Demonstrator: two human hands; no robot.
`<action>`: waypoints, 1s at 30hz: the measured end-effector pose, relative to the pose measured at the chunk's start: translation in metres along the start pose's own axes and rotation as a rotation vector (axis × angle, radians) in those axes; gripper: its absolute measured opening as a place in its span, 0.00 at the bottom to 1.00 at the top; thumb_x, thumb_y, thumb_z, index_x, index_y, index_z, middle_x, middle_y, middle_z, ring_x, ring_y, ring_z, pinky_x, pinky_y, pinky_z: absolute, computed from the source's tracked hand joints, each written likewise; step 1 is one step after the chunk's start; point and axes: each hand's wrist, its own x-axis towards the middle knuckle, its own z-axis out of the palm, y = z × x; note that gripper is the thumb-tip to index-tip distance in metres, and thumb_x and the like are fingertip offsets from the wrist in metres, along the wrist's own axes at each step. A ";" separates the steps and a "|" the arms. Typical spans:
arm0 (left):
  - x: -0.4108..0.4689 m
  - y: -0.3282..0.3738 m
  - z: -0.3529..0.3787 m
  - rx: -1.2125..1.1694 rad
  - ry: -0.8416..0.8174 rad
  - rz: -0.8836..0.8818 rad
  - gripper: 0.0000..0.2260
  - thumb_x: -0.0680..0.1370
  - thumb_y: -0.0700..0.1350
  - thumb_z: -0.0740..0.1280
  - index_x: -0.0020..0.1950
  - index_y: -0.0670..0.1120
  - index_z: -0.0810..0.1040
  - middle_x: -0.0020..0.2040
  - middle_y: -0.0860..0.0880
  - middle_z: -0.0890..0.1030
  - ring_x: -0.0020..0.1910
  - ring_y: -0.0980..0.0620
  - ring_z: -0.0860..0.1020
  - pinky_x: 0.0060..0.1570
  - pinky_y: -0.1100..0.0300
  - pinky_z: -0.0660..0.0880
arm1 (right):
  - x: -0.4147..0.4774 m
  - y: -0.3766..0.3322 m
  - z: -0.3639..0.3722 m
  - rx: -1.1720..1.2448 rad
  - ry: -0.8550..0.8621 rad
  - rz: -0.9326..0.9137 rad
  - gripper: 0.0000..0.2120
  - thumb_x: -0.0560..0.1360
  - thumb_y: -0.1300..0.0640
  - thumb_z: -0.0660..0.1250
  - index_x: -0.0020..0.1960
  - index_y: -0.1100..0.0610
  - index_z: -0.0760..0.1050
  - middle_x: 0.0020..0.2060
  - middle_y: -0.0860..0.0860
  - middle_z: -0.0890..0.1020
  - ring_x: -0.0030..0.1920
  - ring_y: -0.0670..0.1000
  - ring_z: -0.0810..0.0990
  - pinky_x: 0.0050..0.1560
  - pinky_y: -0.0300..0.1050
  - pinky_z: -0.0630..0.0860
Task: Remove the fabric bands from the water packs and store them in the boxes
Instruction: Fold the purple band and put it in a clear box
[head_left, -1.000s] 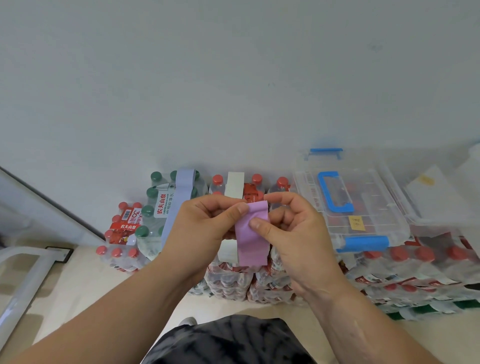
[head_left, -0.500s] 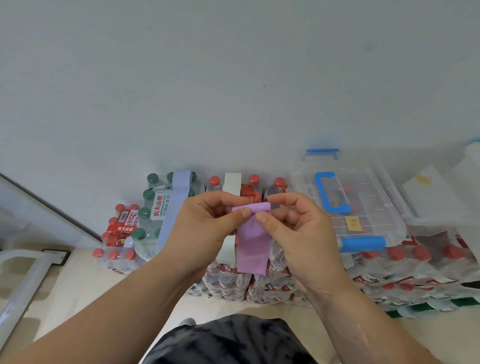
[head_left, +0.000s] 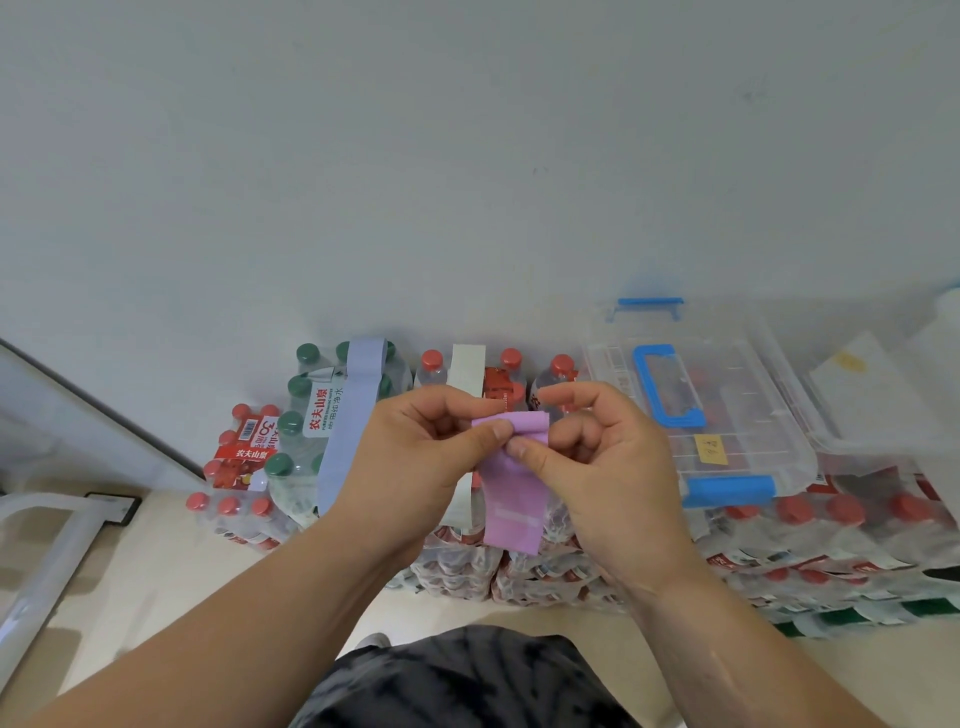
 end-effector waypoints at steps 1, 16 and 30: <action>0.000 0.000 0.001 -0.010 0.013 0.002 0.03 0.73 0.35 0.73 0.46 0.38 0.84 0.42 0.36 0.85 0.40 0.47 0.82 0.42 0.55 0.80 | 0.000 0.000 0.001 0.009 -0.001 -0.001 0.18 0.71 0.61 0.79 0.51 0.42 0.79 0.35 0.60 0.83 0.41 0.62 0.83 0.46 0.49 0.84; -0.001 0.006 0.000 -0.026 0.022 -0.011 0.04 0.73 0.33 0.73 0.40 0.41 0.83 0.32 0.51 0.84 0.31 0.57 0.80 0.31 0.67 0.75 | -0.003 -0.006 0.006 -0.051 0.030 -0.020 0.16 0.71 0.60 0.78 0.53 0.45 0.78 0.35 0.48 0.86 0.39 0.46 0.85 0.47 0.39 0.81; -0.010 0.014 -0.004 -0.060 -0.090 0.029 0.08 0.69 0.40 0.73 0.43 0.52 0.87 0.36 0.49 0.84 0.36 0.55 0.81 0.36 0.65 0.76 | -0.004 -0.009 0.000 0.114 0.104 0.051 0.05 0.74 0.58 0.75 0.48 0.54 0.81 0.39 0.50 0.88 0.43 0.50 0.87 0.47 0.45 0.83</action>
